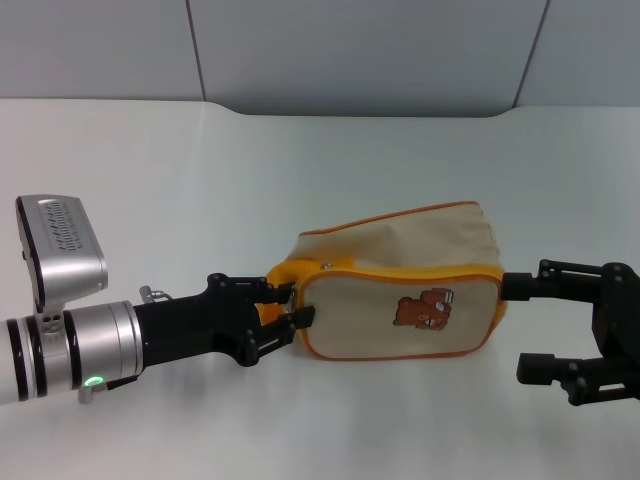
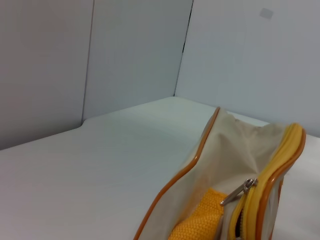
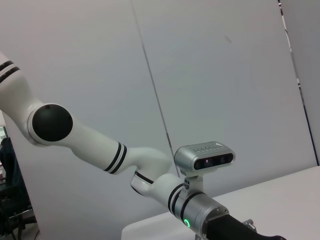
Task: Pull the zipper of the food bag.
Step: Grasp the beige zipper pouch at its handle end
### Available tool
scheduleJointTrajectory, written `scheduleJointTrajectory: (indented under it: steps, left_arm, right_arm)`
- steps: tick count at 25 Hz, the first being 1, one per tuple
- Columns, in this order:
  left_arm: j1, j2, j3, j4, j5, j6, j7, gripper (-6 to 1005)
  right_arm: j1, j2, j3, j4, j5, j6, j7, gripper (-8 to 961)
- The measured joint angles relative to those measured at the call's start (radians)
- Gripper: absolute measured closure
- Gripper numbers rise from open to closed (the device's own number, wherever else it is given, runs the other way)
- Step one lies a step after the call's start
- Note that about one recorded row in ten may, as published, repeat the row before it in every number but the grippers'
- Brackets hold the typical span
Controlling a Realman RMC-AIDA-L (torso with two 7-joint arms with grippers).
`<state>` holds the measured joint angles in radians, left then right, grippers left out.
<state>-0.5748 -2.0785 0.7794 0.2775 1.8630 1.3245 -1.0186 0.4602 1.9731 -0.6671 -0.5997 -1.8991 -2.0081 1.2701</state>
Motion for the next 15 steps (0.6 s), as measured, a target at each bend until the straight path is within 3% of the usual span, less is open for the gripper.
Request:
scheduleJointTrajectory:
  steps: [4,15]
  left_arm:
    - [-0.001,0.001,0.0,0.0,0.001,-0.001,0.0,683]
    - [-0.004,0.002,0.0,-0.001,0.007,0.003,0.002,729]
  right_arm:
    - [-0.004,0.0,0.0,0.001,0.0,0.0,0.0,117]
    - [-0.009,0.0,0.001,0.001,0.001,-0.001,-0.002,116]
